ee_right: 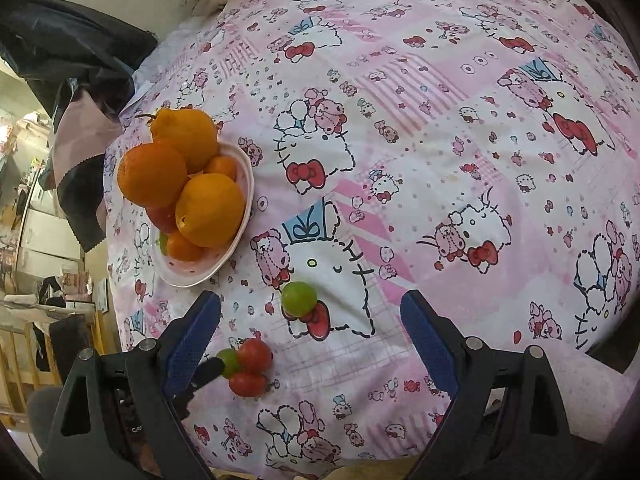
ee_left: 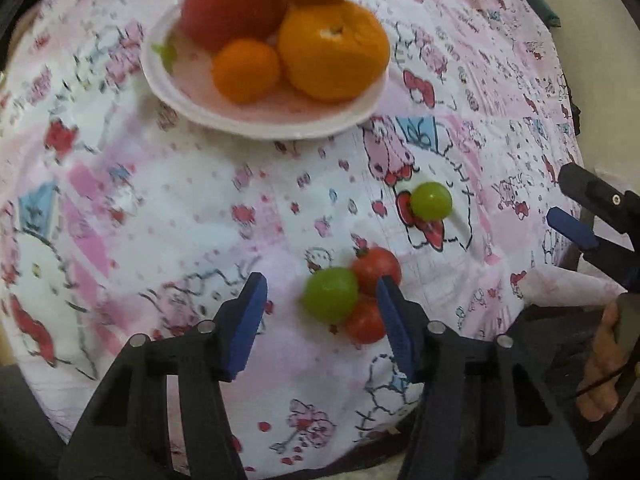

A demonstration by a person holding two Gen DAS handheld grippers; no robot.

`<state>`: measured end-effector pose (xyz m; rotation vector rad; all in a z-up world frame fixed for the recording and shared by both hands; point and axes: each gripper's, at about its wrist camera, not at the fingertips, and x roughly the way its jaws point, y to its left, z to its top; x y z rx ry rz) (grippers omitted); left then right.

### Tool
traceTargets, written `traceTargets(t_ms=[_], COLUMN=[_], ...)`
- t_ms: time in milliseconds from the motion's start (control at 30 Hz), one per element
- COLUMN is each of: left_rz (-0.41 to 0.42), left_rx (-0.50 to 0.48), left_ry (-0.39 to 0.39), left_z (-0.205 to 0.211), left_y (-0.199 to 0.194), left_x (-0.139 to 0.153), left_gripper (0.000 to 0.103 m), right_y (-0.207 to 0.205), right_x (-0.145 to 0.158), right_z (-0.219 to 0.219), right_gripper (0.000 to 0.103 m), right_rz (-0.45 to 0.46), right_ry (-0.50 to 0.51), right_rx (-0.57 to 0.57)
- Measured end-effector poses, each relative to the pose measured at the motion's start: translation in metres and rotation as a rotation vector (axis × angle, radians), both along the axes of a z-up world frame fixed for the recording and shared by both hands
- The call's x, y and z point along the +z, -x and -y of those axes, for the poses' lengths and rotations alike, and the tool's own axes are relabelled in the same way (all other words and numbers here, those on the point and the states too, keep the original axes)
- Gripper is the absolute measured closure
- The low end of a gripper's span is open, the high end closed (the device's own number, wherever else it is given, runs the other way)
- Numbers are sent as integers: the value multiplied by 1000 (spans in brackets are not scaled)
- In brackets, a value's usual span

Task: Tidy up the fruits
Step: 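Move the left tool to a green lime on the sheet and grasp it, then lift the green lime with the left tool while the right tool grasps another lime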

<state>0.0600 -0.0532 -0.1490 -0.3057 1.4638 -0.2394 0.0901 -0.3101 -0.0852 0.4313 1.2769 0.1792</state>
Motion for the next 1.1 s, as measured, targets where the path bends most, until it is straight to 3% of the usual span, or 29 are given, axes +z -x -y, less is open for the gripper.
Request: traceTargets(t_ms=[200, 267, 567, 633, 1100], left_rz=[-40, -31, -65, -57, 50], left_rx=[16, 30, 31, 22, 25], left_ry=[26, 58, 74, 76, 48], left_z=[2, 1, -1, -2, -17], left_y=[2, 1, 0, 1, 5], left_x=[-12, -13, -20, -17, 23], left_gripper=[51, 64, 70, 78, 79], right_y=[-1, -1, -4, -4, -7], right_x=[-1, 0, -2, -2, -3], right_z=[-1, -2, -5, -6, -17], right_gripper=[9, 9, 9, 9, 9], right_rz=[-3, -1, -4, -4, -6], right_ry=[0, 2, 4, 5, 1], right_rx=[-2, 2, 7, 10, 33])
